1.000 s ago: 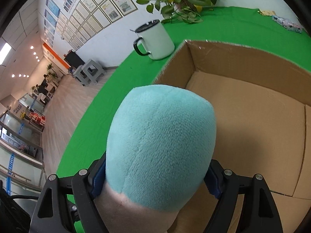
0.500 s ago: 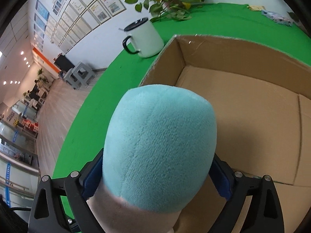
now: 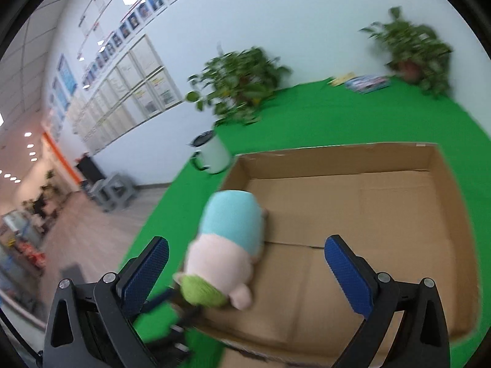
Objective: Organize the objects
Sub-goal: 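Lower the plush toy into the open box and open the left tool, then move the left tool to the long brown cardboard box, then grasp the long brown box edge with the left tool and lift it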
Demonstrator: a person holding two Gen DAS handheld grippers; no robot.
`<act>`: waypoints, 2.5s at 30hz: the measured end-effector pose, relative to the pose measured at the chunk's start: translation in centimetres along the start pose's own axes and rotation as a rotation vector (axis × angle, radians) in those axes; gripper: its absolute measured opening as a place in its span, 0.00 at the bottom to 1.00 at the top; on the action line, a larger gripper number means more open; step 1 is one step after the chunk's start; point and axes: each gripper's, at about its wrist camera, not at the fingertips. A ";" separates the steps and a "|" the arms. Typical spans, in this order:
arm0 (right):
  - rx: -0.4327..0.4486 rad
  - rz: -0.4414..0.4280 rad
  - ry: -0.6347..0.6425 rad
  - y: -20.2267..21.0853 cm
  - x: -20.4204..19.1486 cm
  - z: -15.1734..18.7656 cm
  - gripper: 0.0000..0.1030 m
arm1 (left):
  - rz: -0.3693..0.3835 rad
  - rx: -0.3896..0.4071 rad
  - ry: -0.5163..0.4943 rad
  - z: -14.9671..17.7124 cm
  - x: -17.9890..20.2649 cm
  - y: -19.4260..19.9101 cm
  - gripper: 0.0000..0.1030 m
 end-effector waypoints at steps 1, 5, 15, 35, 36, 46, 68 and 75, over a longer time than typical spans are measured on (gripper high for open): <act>0.008 0.046 0.000 1.7 0.2 1.3 0.99 | -0.006 0.035 -0.003 0.0 0.0 1.1 0.69; 0.036 0.210 0.032 7.1 0.1 6.1 0.99 | -0.018 0.198 -0.036 1.0 0.6 6.0 0.80; 0.050 0.337 0.059 15.0 -1.9 15.4 0.99 | 0.094 0.198 -0.050 4.3 3.1 9.5 0.80; 0.028 0.122 0.121 19.5 -4.1 22.4 0.99 | 0.147 0.088 0.014 5.1 -0.2 7.3 0.80; 0.008 0.092 0.147 19.3 -5.1 23.3 0.99 | 0.165 0.071 0.020 5.3 -0.7 7.0 0.80; -0.155 0.028 0.268 16.3 -11.4 28.4 0.99 | 0.262 -0.138 0.102 7.6 -4.6 3.1 0.76; -0.215 0.019 0.306 16.1 -14.1 29.2 0.91 | 0.449 -0.299 0.183 11.1 -4.8 3.0 0.59; -0.181 -0.282 0.037 16.2 -11.2 29.1 0.89 | 0.445 -0.309 0.256 10.6 -7.3 4.0 0.72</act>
Point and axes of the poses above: each gripper's, at about its wrist camera, not at the fingertips, and y roughly against the way its jaws point, x to its right, z to its underside, and after that the axes turned 15 degrees about y, right-handed
